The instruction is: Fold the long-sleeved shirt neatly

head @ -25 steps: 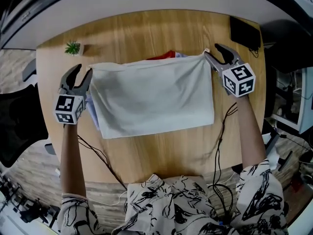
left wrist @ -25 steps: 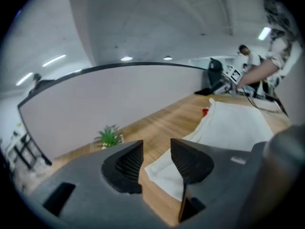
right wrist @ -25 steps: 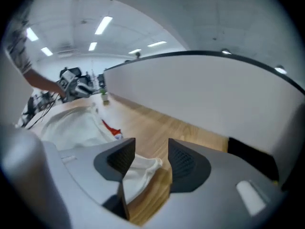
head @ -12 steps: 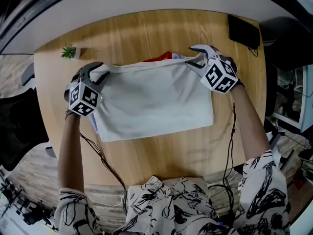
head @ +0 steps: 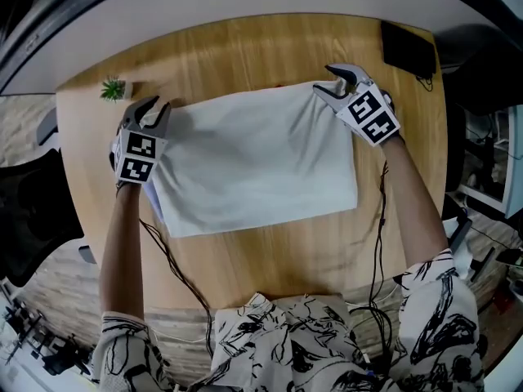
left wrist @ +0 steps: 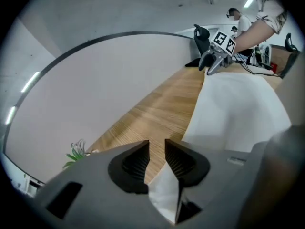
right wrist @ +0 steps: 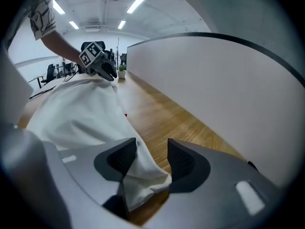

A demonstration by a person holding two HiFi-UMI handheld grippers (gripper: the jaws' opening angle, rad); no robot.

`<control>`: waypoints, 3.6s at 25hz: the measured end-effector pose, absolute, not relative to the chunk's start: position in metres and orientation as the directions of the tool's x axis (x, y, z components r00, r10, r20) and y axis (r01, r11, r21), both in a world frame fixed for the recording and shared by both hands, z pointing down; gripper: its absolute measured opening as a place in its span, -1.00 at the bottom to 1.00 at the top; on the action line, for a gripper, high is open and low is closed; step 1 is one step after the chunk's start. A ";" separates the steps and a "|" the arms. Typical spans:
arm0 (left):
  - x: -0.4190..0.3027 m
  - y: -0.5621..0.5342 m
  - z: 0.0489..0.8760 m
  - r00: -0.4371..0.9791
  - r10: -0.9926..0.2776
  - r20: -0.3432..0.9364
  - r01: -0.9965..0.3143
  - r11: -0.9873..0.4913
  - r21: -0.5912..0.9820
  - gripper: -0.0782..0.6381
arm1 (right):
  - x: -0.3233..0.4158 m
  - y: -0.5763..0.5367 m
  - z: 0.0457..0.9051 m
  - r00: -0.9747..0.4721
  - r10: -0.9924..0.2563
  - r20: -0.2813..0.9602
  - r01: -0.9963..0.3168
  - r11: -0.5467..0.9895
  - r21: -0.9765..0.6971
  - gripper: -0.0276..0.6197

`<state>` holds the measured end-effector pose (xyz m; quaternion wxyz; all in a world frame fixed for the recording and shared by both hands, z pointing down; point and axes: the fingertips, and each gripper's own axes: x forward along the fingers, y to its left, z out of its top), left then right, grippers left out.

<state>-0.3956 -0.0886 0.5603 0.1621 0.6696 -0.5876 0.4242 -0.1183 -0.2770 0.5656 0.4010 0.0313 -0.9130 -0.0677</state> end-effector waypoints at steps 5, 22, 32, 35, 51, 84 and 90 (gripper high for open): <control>-0.386 -0.067 0.511 -0.034 -0.733 0.680 -0.970 -0.140 -0.199 -0.44 | -0.091 -0.277 0.536 -0.723 -0.168 0.670 -0.156 0.985 0.079 -0.21; -0.291 0.184 0.516 -0.043 -0.669 0.742 -0.963 0.225 0.147 -0.38 | 0.070 -0.098 0.519 -0.695 -0.228 0.682 -0.479 0.854 -0.203 -0.18; -0.262 0.214 0.564 0.028 -0.622 0.783 -0.974 0.158 0.161 -0.65 | 0.093 -0.061 0.564 -0.634 -0.230 0.739 -0.552 0.804 -0.223 -0.51; -0.258 0.212 0.567 0.037 -0.620 0.784 -0.977 0.142 0.158 -0.73 | 0.101 -0.060 0.571 -0.600 -0.244 0.762 -0.561 0.807 -0.184 -0.73; -0.269 0.234 0.513 -0.056 -0.734 0.677 -0.980 0.169 0.102 -0.34 | 0.113 -0.053 0.473 -0.681 -0.471 0.561 -0.632 0.765 -0.124 -0.54; -0.088 0.488 0.142 -0.299 -0.953 -0.039 -0.950 0.301 -0.085 -0.77 | 0.323 0.234 0.150 -0.704 -0.705 -0.084 -0.706 0.708 -0.024 -0.90; -0.104 0.520 0.131 -0.363 -0.931 -0.034 -0.925 0.364 -0.109 -0.77 | 0.329 0.248 0.134 -0.697 -0.710 -0.101 -0.712 0.702 -0.024 -0.90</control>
